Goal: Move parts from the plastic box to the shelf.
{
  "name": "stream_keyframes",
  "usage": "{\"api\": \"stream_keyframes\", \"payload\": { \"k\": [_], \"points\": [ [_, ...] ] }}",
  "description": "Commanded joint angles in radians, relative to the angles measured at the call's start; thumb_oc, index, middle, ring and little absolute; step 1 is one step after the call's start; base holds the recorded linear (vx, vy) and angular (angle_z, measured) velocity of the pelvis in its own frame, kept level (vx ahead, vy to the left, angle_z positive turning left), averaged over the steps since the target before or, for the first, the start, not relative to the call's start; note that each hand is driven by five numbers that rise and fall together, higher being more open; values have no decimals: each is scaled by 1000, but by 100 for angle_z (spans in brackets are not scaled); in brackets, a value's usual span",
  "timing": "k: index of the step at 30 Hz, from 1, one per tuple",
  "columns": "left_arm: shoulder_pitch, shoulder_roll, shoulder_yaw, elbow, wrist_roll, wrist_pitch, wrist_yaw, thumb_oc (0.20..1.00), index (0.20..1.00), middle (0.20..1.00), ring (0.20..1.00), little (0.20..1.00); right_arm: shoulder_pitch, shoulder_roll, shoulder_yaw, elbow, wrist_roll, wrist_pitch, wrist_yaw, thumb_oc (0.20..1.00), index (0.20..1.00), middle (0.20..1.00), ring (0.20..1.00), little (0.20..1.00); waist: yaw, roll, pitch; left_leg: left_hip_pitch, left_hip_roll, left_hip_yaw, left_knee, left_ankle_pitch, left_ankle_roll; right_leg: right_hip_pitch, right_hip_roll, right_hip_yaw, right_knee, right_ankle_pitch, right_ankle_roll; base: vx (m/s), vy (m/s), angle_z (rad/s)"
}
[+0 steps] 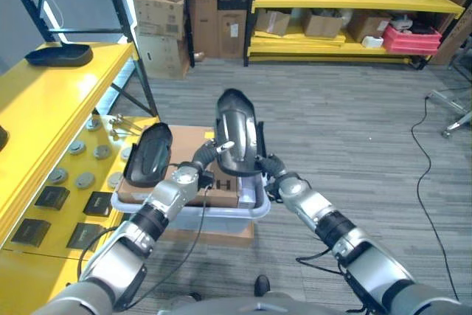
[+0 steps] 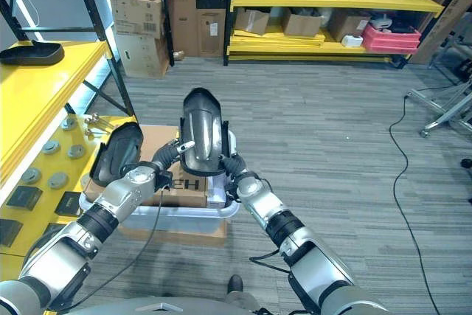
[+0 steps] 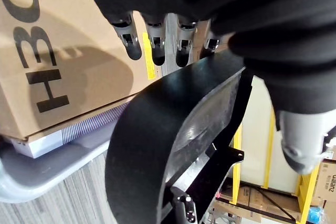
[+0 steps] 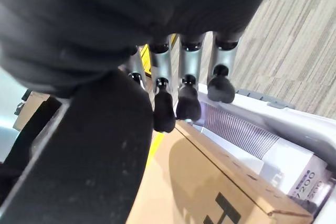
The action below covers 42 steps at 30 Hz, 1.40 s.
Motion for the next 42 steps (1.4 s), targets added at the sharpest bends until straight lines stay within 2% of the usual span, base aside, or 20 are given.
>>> {"api": "stream_keyframes", "payload": {
  "k": [1, 11, 12, 13, 27, 31, 32, 33, 37, 42],
  "points": [
    [-180, -53, -68, 79, 54, -63, 5, 1000, 1000, 1000, 1000, 1000, -185, 47, 33, -8, -40, -46, 26, 200, 200, 200, 200, 200, 33, 1, -28, -31, 38, -41, 38, -47, -34, 30, -59, -31, -6, -53, 100, 0, 0, 0],
    [-184, -77, -88, 64, 84, -119, 2, 1000, 1000, 1000, 1000, 1000, -182, 99, 68, -22, -31, -46, 43, 200, 200, 200, 200, 200, 36, 2, -27, -23, 38, -45, 23, -44, -35, 32, -59, -39, -6, -54, 99, 0, 0, 0],
    [-182, -79, -94, 53, 82, -125, 12, 357, 357, 357, 357, 357, -179, 103, 72, -31, -34, -43, 45, 200, 200, 200, 200, 200, 36, 1, -25, -22, 38, -45, 22, -43, -34, 33, -59, -39, -6, -54, 98, 0, 0, 0],
    [-179, -80, -96, 47, 82, -131, 20, 200, 200, 200, 200, 200, -177, 104, 74, -33, -35, -43, 46, 200, 200, 200, 200, 200, 36, 1, -24, -22, 37, -45, 22, -44, -34, 33, -59, -39, -6, -54, 98, 0, 0, 0],
    [-159, -85, -93, -11, 105, -219, 94, 200, 200, 200, 200, 200, -159, 119, 85, -77, 3, -25, 46, 200, 200, 200, 200, 200, 40, -5, -21, -16, 36, -49, 16, -42, -33, 40, -58, -43, -6, -55, 98, 0, 0, 0],
    [-157, -86, -87, -25, 95, -246, 122, 200, 200, 200, 200, 200, -155, 124, 77, -92, 96, -21, 20, 200, 200, 200, 200, 200, 40, -6, -18, -14, 37, -51, 15, -41, -34, 41, -58, -43, -6, -54, 98, 0, 0, 0],
    [-157, -85, -85, -34, 81, -258, 133, 200, 200, 200, 200, 200, -152, 126, 70, -103, 136, -19, 7, 514, 514, 514, 514, 514, 41, -7, -16, -15, 37, -52, 15, -41, -35, 41, -58, -44, -6, -53, 98, 0, 0, 0],
    [-158, -82, -77, -51, 70, -263, 147, 200, 200, 200, 200, 200, -144, 131, 62, -112, 179, -22, -16, 1000, 1000, 1000, 1000, 1000, 42, -6, -15, -14, 37, -54, 13, -40, -35, 42, -58, -45, -6, -53, 98, 0, 0, 0],
    [-149, -72, -46, -104, 50, -283, 187, 200, 200, 200, 200, 200, -110, 149, 16, -114, 330, -75, -71, 1000, 1000, 1000, 1000, 1000, 46, -4, -13, -12, 38, -58, 10, -38, -36, 44, -61, -51, -6, -52, 98, 0, 0, 0],
    [-123, -41, 10, -135, 62, -329, 204, 200, 200, 200, 200, 200, -29, 132, -69, -150, 409, -144, -59, 1000, 1000, 1000, 1000, 1000, 40, 0, -16, -14, 37, -57, 7, -37, -32, 40, -62, -54, -6, -54, 99, 0, 0, 0]
  ]
}}
